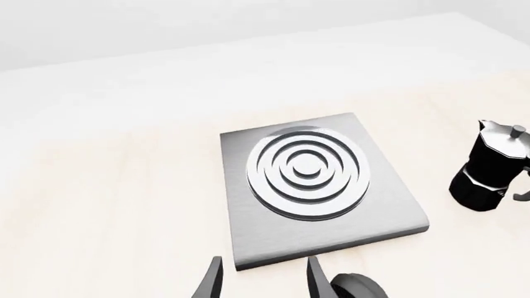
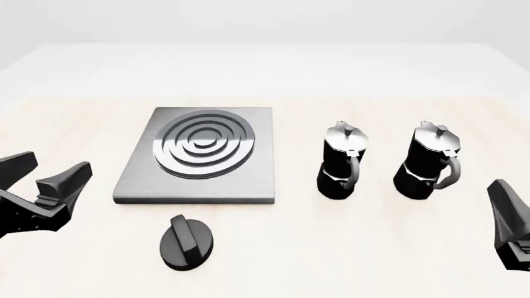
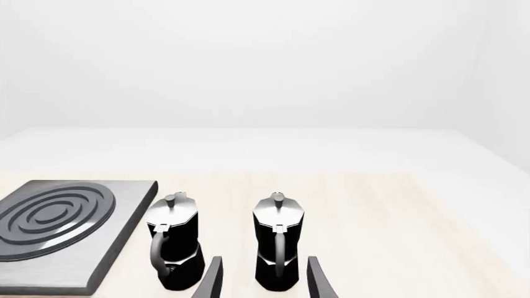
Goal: Turn off the stove.
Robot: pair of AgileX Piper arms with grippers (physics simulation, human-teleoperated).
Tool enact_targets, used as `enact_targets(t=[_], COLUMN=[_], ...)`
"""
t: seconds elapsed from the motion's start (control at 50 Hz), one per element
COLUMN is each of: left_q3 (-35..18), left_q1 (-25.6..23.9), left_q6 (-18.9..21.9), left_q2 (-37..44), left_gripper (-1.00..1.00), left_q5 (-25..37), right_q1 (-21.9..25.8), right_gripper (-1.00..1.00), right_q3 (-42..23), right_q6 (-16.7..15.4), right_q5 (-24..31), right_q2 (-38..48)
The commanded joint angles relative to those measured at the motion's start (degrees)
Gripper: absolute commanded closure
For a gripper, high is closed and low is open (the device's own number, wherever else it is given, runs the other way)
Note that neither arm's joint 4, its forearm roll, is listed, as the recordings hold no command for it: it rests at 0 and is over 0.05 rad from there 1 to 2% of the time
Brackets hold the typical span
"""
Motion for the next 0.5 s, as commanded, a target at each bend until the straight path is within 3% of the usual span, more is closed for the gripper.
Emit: enact_targets(t=[0.02,0.22,0.5], left_q3=[-5.53,-7.77,-6.55], left_q1=[-2.28,-3.78,-5.74], left_q6=[-1.10,2.57,3.38], left_q2=[10.42,18.91,27.99], left_gripper=[-1.00,-1.00,-1.00], left_q5=[3.06,4.52,2.53], right_q1=[-0.01,0.43,0.49], right_gripper=[-1.00,-1.00,-1.00], right_q3=[0.00,0.02,0.01], right_q6=[-0.16,-0.29,-0.35], right_q5=[0.18,0.35,-0.03], right_q2=[-0.23,-0.31,0.14])
